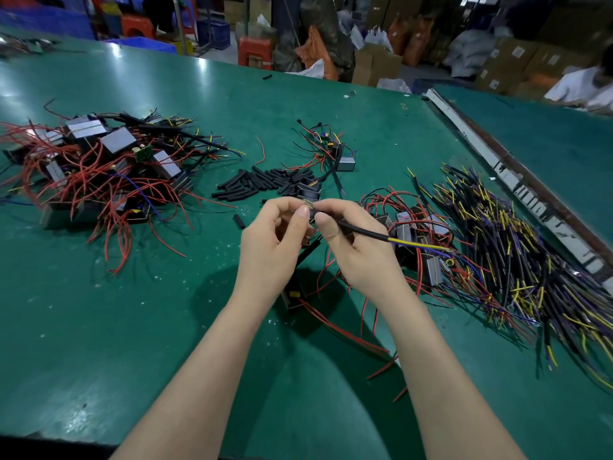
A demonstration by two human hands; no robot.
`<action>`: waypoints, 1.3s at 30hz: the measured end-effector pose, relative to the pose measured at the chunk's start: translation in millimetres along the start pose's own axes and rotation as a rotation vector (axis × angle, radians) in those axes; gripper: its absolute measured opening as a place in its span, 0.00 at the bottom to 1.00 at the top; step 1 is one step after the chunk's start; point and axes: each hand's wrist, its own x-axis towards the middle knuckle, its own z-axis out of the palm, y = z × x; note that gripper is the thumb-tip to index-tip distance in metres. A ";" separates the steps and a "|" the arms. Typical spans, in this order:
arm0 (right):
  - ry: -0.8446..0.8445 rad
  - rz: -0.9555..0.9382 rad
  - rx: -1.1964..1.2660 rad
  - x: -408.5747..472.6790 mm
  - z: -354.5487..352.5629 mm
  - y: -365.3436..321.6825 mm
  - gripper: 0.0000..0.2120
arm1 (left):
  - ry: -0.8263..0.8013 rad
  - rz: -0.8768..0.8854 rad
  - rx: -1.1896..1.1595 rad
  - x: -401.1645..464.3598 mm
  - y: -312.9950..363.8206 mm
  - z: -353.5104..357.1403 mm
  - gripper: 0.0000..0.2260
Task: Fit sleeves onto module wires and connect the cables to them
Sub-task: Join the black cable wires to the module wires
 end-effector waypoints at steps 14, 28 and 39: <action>-0.017 -0.124 -0.138 2.3 -10.0 5.3 0.08 | -0.087 -0.067 -0.105 -2.1 9.0 0.2 0.07; 0.132 -0.298 -0.218 0.8 -3.9 7.3 0.06 | -0.163 -0.161 0.146 0.8 -2.7 0.6 0.06; -0.243 0.227 0.095 5.6 -38.4 16.3 0.06 | -0.505 0.079 0.375 -5.9 7.1 -3.3 0.08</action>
